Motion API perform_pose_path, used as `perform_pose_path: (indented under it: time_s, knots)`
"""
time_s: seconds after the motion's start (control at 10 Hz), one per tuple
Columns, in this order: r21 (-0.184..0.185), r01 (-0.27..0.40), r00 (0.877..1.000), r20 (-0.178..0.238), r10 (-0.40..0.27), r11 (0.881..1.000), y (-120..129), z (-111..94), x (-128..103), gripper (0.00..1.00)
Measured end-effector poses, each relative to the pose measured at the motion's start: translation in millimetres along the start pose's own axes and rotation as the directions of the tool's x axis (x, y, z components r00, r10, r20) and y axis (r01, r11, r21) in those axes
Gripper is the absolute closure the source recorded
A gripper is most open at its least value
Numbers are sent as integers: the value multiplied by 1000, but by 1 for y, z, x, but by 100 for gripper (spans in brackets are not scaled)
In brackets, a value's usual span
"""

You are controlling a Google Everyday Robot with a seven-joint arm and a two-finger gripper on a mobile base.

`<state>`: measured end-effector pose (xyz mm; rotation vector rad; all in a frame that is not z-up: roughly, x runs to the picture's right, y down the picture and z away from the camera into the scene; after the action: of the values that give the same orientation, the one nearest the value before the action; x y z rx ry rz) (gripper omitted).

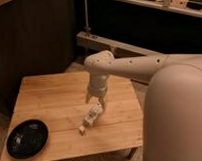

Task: Place the bottle in the ceramic bowl

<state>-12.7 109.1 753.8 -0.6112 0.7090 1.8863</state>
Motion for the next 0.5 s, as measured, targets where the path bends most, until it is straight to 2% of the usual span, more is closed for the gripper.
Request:
perform_pose_path:
  time_s: [0.3,0.5]
  knots:
    - [-45,-41,999,-11,41,998,-27,29,5,35]
    - [-71,-39,999,-24,38,997,-26,40,3,35]
